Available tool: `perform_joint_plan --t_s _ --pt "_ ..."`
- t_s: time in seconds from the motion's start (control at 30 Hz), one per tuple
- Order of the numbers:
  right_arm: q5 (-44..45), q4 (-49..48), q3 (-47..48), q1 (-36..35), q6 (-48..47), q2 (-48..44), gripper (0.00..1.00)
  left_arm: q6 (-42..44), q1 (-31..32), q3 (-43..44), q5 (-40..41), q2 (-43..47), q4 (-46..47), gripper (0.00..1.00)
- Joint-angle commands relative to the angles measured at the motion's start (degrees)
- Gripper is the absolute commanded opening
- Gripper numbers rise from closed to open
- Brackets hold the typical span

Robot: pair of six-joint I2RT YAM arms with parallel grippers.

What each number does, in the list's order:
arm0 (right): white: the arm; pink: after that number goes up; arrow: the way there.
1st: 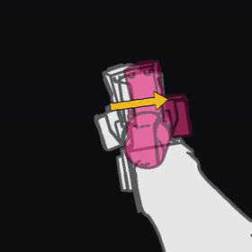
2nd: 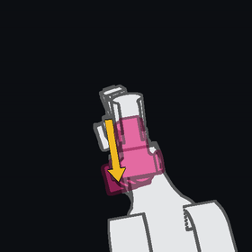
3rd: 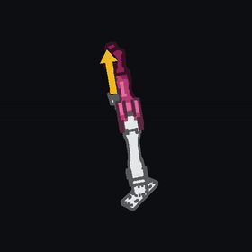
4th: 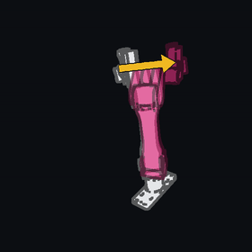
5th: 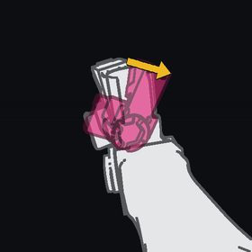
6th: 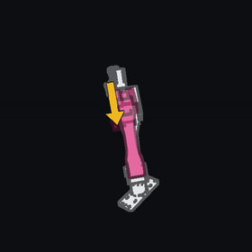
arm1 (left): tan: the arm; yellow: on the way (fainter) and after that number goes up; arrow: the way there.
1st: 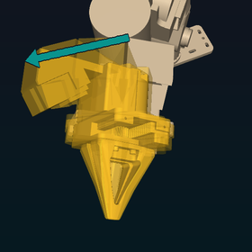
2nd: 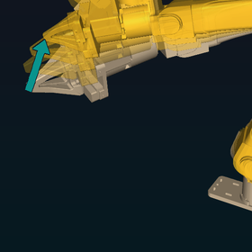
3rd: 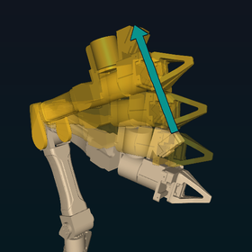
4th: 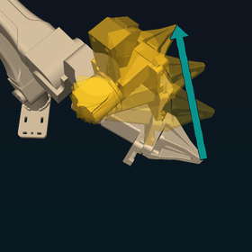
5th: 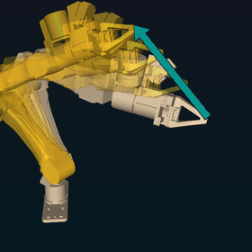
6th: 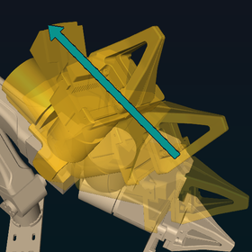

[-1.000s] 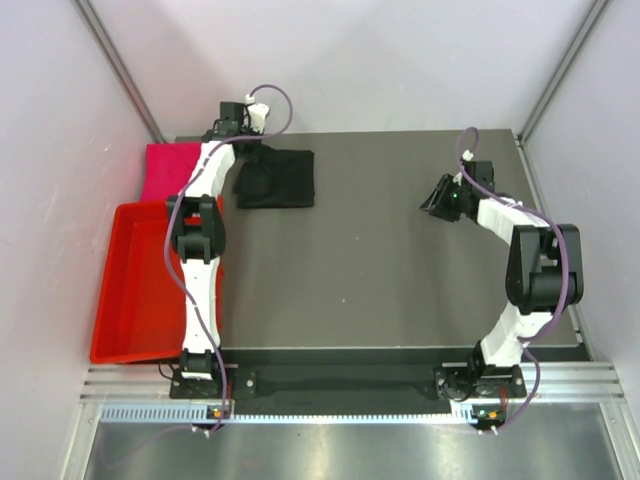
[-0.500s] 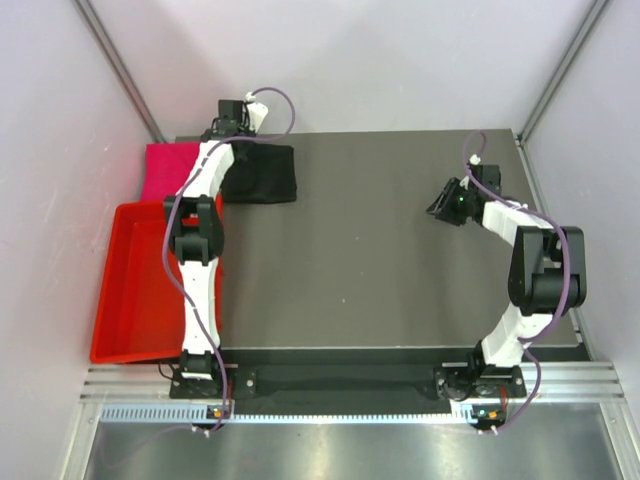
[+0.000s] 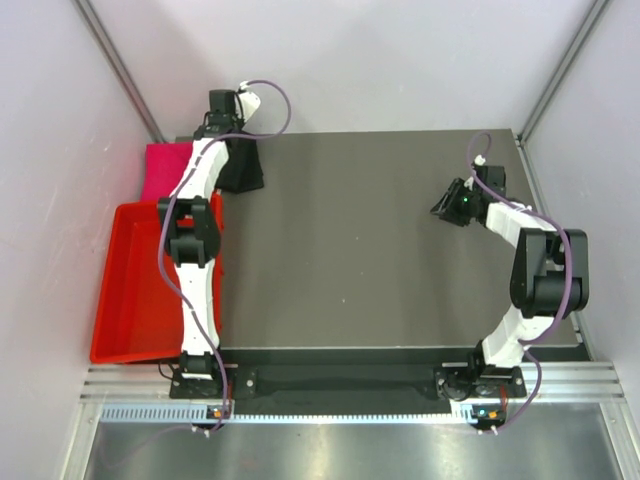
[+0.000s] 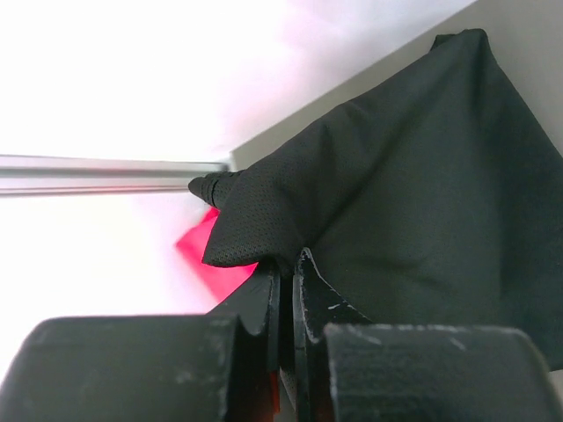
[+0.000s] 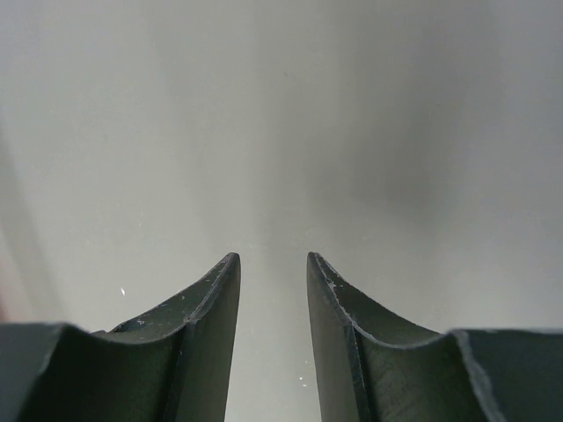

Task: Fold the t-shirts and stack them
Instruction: Neatly place the folded tshirt to the corner

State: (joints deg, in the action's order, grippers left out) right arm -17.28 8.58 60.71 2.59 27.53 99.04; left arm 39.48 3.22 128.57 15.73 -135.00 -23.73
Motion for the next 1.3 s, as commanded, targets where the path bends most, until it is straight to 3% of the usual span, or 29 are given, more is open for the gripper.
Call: perform_joint_plan --t_s 0.0,0.27,0.73,1.27 --pt "-0.56 -1.72 -0.41 1.01 -1.07 -2.8 0.37 4.28 -1.02 -0.43 4.57 5.01 6.93 0.0" --pt "-1.0 -1.9 -0.24 1.28 -0.81 -2.45 0.37 9.99 -1.99 -5.0 9.23 6.5 13.61 0.0" --pt "-1.44 -1.2 2.22 1.28 -0.55 -1.14 0.37 10.53 -7.79 -5.26 9.68 3.61 19.33 0.0" --pt "-0.48 0.47 3.54 1.28 -1.25 0.01 0.36 9.3 -13.86 3.26 4.76 -9.13 28.47 0.0"
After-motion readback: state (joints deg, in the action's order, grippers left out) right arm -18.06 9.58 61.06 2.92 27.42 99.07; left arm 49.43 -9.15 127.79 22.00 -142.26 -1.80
